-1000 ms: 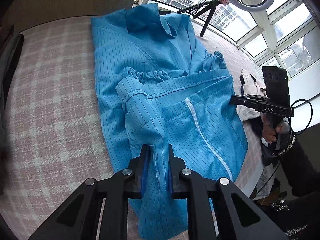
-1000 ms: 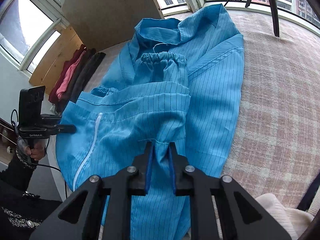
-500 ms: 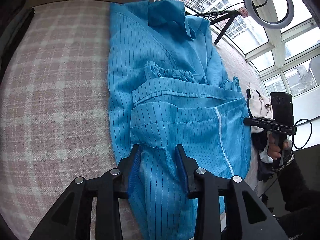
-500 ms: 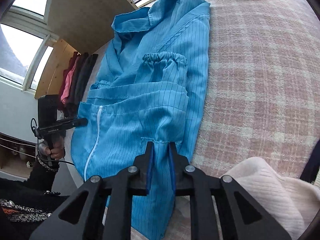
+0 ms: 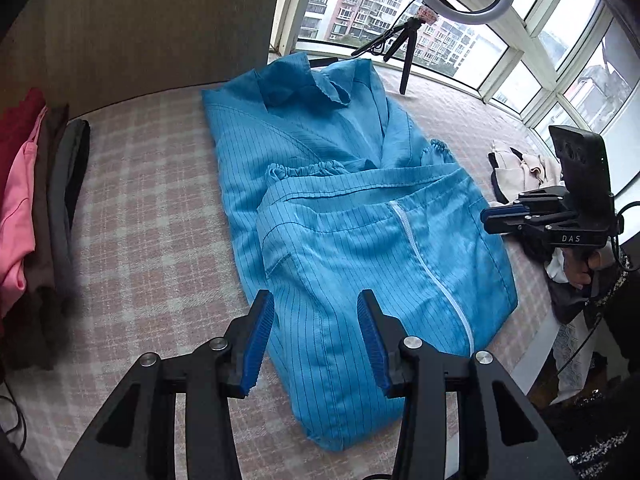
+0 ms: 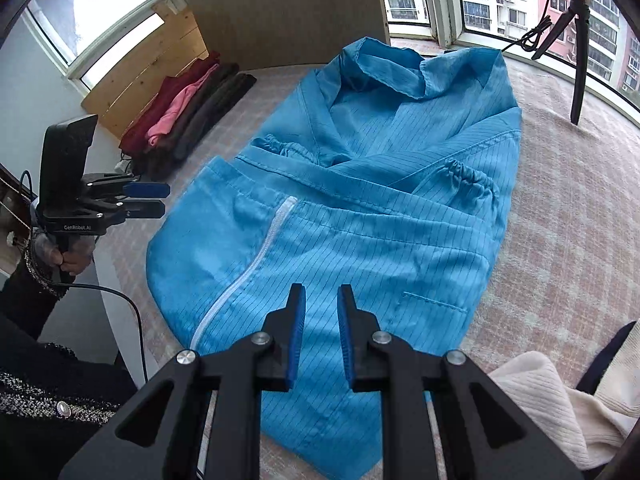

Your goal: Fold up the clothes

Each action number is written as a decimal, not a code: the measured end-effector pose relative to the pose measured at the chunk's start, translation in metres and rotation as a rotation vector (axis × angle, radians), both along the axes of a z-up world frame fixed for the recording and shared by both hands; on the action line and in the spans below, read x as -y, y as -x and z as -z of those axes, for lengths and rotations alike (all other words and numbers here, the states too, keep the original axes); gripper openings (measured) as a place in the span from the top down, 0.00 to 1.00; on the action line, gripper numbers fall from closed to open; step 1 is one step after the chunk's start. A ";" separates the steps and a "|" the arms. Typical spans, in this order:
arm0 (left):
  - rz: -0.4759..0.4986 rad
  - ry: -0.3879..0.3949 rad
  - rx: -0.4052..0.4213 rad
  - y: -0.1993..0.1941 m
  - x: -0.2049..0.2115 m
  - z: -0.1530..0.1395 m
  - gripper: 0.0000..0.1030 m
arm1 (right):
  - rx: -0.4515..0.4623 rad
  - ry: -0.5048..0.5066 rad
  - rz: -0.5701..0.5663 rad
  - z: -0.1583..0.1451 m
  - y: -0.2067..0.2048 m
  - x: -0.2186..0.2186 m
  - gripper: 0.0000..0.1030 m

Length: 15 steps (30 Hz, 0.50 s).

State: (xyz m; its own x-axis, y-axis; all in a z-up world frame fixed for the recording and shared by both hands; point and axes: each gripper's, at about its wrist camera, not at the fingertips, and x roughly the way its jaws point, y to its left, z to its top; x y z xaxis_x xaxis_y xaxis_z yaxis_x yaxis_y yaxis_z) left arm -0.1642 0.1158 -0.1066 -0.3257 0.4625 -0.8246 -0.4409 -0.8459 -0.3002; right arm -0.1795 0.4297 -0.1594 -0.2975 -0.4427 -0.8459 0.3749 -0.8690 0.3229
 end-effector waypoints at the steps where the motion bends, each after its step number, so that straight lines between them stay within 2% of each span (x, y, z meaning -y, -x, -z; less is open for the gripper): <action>1: 0.022 -0.032 -0.019 0.003 -0.007 0.001 0.60 | 0.019 -0.018 0.011 0.010 0.001 0.004 0.89; 2: 0.032 -0.046 0.011 0.013 -0.012 0.013 0.57 | 0.039 -0.041 0.022 0.020 0.002 0.008 0.90; 3: 0.042 -0.060 0.042 0.023 -0.018 0.026 0.59 | 0.069 -0.102 0.032 0.032 0.003 0.008 0.92; 4: 0.033 -0.012 0.117 0.033 -0.026 0.042 0.65 | 0.096 -0.159 0.041 0.042 0.004 0.009 0.93; 5: 0.028 0.005 0.173 0.038 -0.026 0.051 0.76 | 0.112 -0.185 0.045 0.042 0.004 0.009 0.93; 6: 0.011 -0.024 0.176 0.035 -0.018 0.048 0.77 | 0.121 -0.207 0.046 0.039 0.005 0.010 0.93; 7: -0.006 -0.061 0.133 0.026 -0.006 0.037 0.75 | 0.085 -0.199 0.028 0.024 0.005 0.015 0.92; 8: -0.011 -0.084 0.082 0.013 0.007 0.025 0.62 | 0.047 -0.189 0.010 0.008 0.005 0.021 0.92; 9: -0.019 -0.088 0.038 0.001 0.018 0.016 0.46 | 0.002 -0.170 -0.020 -0.009 0.008 0.031 0.88; 10: -0.029 -0.094 0.012 -0.010 0.026 0.012 0.42 | -0.041 -0.149 -0.048 -0.026 0.011 0.042 0.82; 13: -0.030 -0.143 0.058 -0.023 0.034 0.020 0.40 | -0.080 -0.056 -0.119 -0.054 0.039 0.084 0.80; 15: -0.019 -0.116 0.080 -0.024 0.025 0.033 0.41 | -0.063 -0.033 -0.189 -0.053 0.057 0.121 0.80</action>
